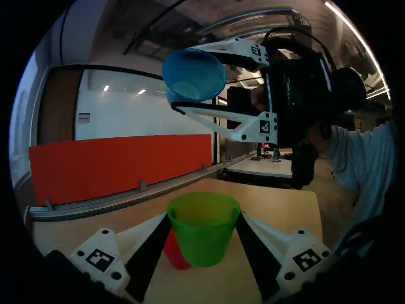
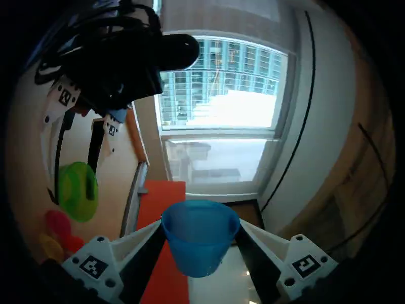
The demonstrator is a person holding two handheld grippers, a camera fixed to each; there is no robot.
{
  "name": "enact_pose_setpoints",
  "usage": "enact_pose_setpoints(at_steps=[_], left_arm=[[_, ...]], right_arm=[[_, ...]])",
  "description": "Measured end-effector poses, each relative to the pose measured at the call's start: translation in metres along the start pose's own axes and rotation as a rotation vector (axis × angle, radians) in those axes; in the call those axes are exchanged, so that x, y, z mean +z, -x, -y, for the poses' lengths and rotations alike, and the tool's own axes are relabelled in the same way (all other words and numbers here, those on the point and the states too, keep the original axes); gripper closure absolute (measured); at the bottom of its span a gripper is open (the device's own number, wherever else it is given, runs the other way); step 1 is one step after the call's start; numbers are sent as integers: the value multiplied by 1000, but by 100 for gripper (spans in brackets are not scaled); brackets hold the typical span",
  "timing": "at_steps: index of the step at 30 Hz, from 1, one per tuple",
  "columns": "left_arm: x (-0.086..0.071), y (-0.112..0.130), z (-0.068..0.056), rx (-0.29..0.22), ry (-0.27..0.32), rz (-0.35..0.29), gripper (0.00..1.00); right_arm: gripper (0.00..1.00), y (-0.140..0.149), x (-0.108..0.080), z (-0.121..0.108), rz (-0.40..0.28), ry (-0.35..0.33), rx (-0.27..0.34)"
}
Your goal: Pour water
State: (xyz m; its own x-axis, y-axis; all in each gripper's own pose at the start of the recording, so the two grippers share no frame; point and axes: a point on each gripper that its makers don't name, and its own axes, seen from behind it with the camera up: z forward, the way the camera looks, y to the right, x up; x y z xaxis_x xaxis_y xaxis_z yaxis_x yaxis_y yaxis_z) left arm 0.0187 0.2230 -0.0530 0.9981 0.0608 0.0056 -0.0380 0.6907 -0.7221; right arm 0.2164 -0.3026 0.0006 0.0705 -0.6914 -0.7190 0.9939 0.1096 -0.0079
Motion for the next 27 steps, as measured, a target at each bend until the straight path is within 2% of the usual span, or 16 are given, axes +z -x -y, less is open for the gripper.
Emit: enact_pose_setpoints(at_steps=[5, 12, 20, 27], left_arm=[[-2, -1, 2, 4, -7, 0, 14], [-3, -2, 3, 10, -14, -1, 14], [-4, -4, 7, 14, -26, -2, 14], [-6, -7, 9, 10, -36, -6, 14]], right_arm=[[10, 6, -7, 4, 7, -5, 205], [10, 9, -14, 17, 18, -25, 542], [10, 10, -22, 39, 54, -54, 848], [10, 8, -24, 53, 66, -90, 1149]])
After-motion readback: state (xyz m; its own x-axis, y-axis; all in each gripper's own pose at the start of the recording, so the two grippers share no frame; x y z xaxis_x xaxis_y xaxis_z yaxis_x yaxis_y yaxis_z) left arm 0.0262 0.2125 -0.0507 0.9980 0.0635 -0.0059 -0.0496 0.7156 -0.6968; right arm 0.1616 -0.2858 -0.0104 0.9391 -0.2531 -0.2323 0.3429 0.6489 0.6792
